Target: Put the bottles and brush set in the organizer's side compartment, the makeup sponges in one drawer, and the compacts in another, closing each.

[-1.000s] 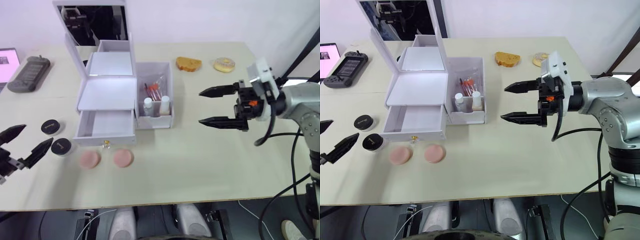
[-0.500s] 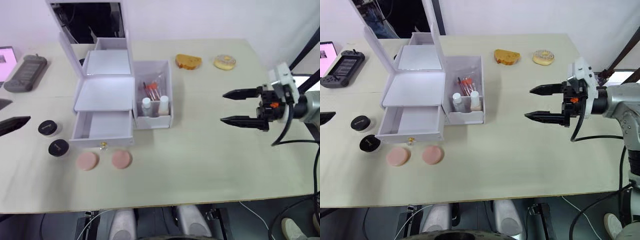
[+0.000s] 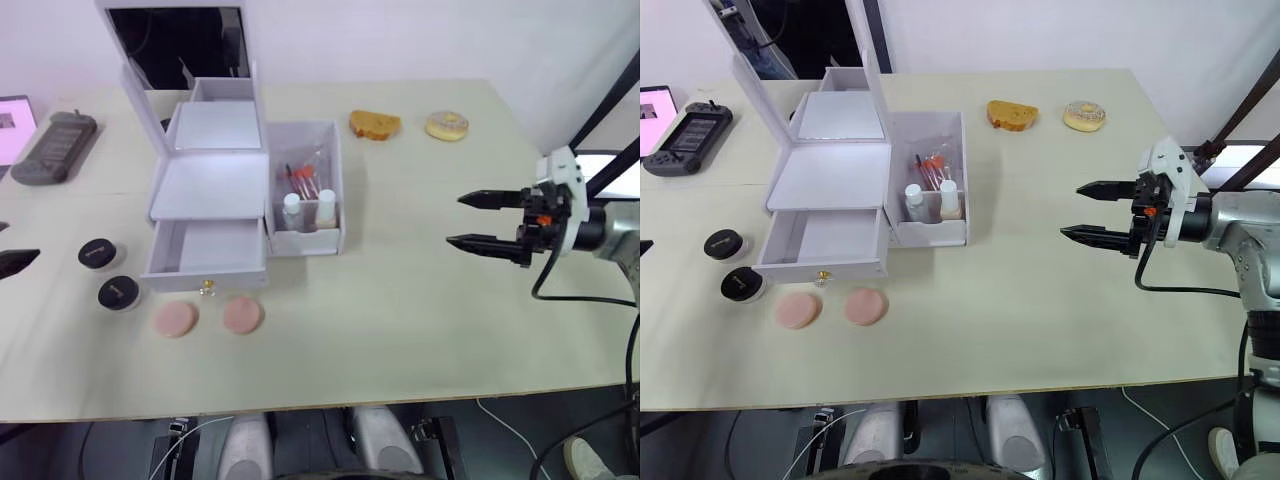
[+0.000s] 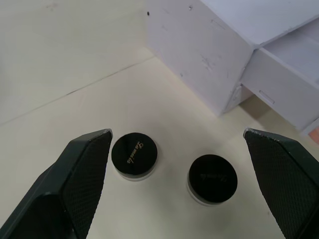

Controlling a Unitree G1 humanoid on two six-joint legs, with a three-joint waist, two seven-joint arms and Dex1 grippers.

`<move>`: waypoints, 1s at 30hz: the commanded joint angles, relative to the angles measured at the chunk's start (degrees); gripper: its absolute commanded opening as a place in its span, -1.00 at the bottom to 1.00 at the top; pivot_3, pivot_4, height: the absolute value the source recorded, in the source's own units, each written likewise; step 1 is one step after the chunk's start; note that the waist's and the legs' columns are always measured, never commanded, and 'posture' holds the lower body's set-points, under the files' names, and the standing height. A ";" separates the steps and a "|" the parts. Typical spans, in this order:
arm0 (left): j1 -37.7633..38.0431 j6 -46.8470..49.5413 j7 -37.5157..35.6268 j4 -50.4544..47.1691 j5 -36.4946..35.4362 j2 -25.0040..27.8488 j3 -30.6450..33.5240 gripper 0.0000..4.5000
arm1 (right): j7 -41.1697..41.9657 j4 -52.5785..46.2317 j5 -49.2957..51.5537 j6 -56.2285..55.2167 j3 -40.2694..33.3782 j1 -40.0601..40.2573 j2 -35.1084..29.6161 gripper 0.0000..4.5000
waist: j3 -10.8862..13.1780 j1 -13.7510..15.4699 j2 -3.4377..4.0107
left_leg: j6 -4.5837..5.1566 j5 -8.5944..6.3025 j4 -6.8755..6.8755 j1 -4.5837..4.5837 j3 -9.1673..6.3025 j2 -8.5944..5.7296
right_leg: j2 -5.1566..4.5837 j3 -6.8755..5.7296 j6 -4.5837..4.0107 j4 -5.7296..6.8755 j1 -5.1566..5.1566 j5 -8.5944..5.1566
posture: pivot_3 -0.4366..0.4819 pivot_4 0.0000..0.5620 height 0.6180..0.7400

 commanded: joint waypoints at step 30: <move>34.75 11.79 34.72 -74.88 1.53 -46.67 -13.98 0.99 | 1.46 -18.54 5.77 12.55 4.90 -11.10 1.53 1.00 | 0.13 1.59 0.43 | -0.36 0.22 0.08 0.45 -1.38 -0.26 | -0.05 -0.83 -0.06 -0.16 1.09 -0.15 | -0.05 -0.47 1.00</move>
